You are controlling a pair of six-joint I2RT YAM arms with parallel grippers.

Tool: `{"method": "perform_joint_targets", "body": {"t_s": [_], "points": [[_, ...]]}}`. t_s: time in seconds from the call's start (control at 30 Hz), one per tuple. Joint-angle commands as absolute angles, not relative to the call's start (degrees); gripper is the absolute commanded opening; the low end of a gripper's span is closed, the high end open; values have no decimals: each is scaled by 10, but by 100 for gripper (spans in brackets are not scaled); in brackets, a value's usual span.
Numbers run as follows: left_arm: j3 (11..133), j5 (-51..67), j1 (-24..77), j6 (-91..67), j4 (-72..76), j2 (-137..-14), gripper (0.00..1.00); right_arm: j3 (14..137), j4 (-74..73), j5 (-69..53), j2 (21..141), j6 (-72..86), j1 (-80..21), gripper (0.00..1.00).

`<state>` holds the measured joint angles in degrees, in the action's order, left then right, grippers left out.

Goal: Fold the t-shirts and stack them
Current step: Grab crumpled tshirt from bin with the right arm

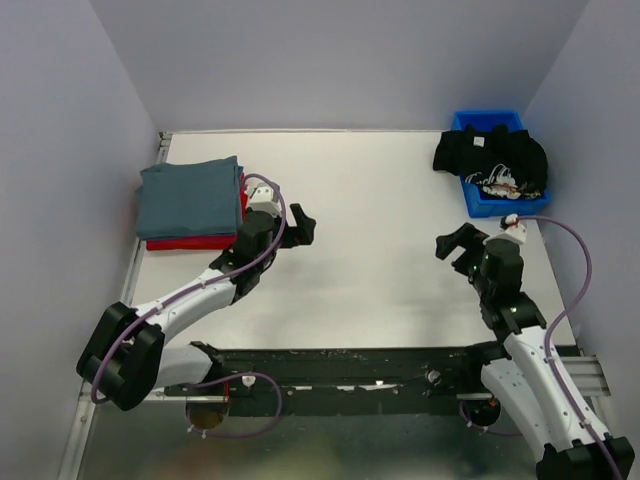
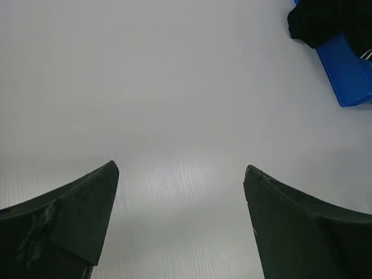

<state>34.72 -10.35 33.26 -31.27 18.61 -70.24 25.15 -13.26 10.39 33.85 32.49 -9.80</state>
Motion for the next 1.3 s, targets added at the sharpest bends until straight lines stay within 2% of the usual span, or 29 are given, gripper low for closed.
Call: {"method": "perform_joint_targets", "body": {"t_s": [0.0,0.2,0.33,0.73,1.1,1.13,1.2,1.27], "points": [[344,-79,335,-312,203,-694,99,293,-143,138,374,315,-100,100],[330,-47,336,-312,229,-684,99,393,-168,228,500,331,-98,100],[330,-25,336,-308,237,-688,99,496,-178,245,605,339,-74,100],[331,-6,335,-305,243,-693,99,779,-211,204,889,382,46,98],[332,-5,336,-302,243,-696,99,965,-236,164,1110,384,92,98],[333,-5,335,-302,243,-695,99,979,-242,164,1123,385,93,98],[333,-6,336,-302,243,-699,99,992,-243,163,1143,388,96,90],[335,-4,336,-302,243,-701,99,999,-243,156,1158,389,98,69]]}}
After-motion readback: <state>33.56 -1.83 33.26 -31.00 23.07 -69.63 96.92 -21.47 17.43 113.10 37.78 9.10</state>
